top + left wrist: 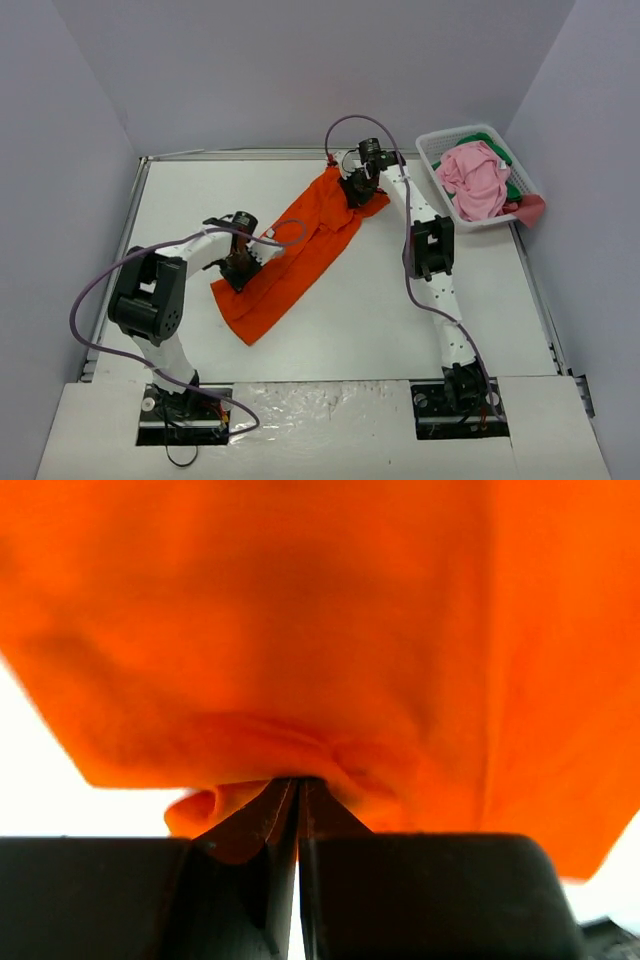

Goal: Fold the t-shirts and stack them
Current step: Rotate the tshirt 90 degrees

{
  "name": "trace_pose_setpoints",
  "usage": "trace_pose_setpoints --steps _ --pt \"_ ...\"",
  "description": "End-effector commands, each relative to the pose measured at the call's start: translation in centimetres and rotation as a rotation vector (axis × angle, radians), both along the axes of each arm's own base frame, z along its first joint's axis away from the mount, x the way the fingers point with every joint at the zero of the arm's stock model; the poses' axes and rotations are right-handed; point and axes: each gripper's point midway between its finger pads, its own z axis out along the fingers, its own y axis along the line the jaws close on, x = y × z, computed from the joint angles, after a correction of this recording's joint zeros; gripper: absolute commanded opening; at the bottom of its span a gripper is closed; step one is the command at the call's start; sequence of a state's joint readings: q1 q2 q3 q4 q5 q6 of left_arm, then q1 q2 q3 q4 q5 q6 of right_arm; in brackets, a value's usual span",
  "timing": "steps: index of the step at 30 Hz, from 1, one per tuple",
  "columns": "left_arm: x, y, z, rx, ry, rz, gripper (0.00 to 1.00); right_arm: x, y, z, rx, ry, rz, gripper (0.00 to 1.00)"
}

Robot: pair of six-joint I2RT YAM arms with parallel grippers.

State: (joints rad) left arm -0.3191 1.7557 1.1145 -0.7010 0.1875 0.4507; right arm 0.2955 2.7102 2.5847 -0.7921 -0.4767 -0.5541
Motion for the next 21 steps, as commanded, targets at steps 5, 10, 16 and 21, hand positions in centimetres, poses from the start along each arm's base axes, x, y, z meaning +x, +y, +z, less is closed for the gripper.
trace_pose_setpoints --steps 5,10,16,21 --pt "-4.9 -5.6 2.2 -0.138 0.181 -0.12 0.02 7.9 -0.4 -1.0 -0.061 -0.296 -0.145 0.0" --pt "-5.3 -8.9 4.2 -0.255 0.154 -0.196 0.02 11.0 -2.0 2.8 -0.129 -0.475 -0.238 0.0" --pt "-3.4 -9.8 10.1 -0.333 -0.006 -0.24 0.02 11.1 -1.8 10.1 -0.084 -0.606 -0.329 0.0" --pt "-2.4 -10.2 16.3 -0.403 -0.124 -0.234 0.02 9.6 -0.2 15.9 -0.034 -0.682 -0.349 0.0"
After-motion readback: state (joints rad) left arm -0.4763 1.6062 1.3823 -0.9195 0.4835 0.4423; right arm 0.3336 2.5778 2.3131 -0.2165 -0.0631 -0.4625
